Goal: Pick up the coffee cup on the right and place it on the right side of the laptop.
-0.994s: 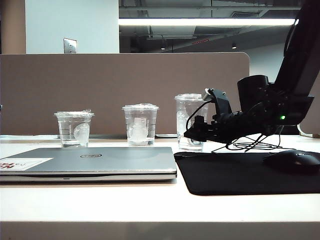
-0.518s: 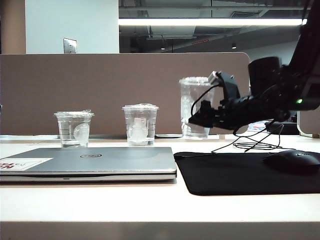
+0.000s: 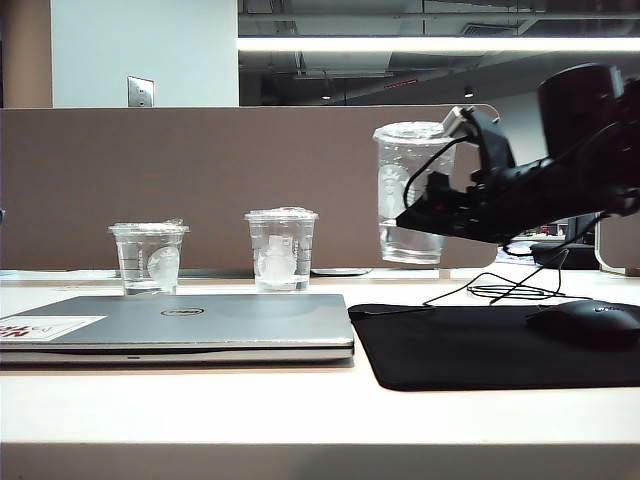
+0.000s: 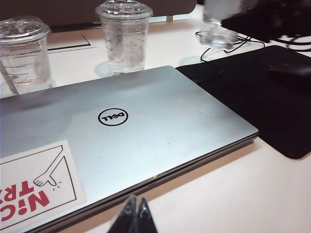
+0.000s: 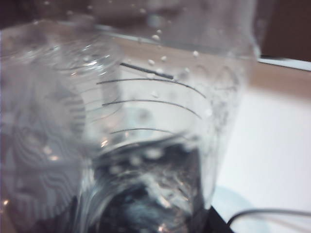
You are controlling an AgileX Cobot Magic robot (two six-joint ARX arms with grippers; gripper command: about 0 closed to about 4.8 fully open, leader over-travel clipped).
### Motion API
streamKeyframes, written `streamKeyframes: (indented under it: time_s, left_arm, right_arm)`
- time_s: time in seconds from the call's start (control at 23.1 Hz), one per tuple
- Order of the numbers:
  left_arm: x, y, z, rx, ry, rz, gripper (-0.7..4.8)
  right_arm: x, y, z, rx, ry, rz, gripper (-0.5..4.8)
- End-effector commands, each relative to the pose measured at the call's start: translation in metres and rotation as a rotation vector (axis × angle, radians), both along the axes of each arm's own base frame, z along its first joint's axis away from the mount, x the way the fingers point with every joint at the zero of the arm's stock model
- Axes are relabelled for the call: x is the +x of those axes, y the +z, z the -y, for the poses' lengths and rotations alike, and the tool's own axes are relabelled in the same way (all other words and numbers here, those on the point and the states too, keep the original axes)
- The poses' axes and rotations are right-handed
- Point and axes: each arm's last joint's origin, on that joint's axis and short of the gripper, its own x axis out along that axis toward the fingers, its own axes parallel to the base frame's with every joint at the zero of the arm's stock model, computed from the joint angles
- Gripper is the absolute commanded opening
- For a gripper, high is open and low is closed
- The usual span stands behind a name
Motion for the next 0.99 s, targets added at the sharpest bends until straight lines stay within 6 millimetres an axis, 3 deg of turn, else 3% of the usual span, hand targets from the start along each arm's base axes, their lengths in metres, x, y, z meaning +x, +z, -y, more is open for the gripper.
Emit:
streamKeyframes:
  time_s: [0.04,0.39,0.99]
  left_arm:
    - [0.000,0.001,0.000,0.003,-0.002,0.002,-0.05]
    - [0.000,0.001,0.000,0.003,-0.002,0.003,-0.05]
    - [0.000,0.001,0.000,0.003,-0.001,0.002,-0.05]
  right_arm:
    - [-0.016,0.008,0.001,0.015,0.006,0.059,3.22]
    - [-0.059,-0.013,0.000,0.075,0.009,0.000,3.22]
    - [-0.070,-0.028,-0.010,-0.011,-0.026,-0.040,3.22]
